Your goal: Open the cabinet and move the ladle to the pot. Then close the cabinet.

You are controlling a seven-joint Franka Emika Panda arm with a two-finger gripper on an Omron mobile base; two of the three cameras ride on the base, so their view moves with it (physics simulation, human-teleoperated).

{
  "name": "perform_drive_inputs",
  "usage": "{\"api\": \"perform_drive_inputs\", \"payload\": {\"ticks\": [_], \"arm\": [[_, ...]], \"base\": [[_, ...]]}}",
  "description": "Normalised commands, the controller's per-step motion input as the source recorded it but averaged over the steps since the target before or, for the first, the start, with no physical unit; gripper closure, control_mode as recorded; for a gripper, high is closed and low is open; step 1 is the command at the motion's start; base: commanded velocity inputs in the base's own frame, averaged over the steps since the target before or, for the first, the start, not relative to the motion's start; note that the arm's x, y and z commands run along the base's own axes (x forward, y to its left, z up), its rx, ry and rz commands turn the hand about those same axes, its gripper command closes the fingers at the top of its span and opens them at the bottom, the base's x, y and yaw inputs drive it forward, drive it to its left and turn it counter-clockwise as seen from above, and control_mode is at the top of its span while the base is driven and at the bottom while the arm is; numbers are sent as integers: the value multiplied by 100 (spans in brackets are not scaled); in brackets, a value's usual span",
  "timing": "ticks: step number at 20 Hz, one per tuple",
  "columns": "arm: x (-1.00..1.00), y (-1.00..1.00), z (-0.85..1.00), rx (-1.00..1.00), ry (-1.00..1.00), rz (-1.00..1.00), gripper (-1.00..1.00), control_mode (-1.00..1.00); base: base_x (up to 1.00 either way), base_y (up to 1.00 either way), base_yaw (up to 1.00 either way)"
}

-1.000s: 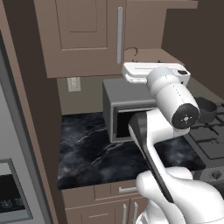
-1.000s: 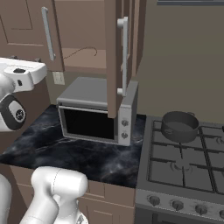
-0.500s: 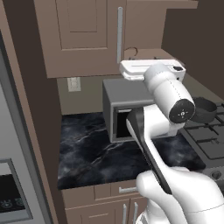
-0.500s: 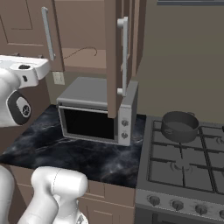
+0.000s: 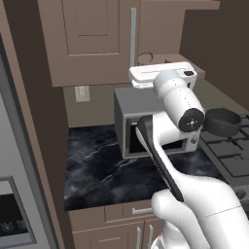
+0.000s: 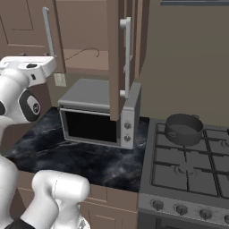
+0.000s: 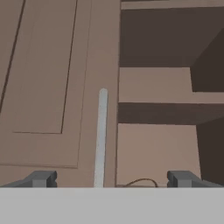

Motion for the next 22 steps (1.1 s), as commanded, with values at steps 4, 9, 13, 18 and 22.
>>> {"api": "perform_drive_inputs", "payload": {"ticks": [4,9,13,18,22], "arm": [[40,3,-3,0,0,0,-100,-100],[30,14,-13,0,0,0,-100,-100],[33,17,-14,0,0,0,-100,-100],[41,10,-7,0,0,0,-100,-100],[49,3,-5,0,0,0,-100,-100]], "base": [[0,0,0],[0,0,0],[0,0,0],[0,0,0],[0,0,0]]}}
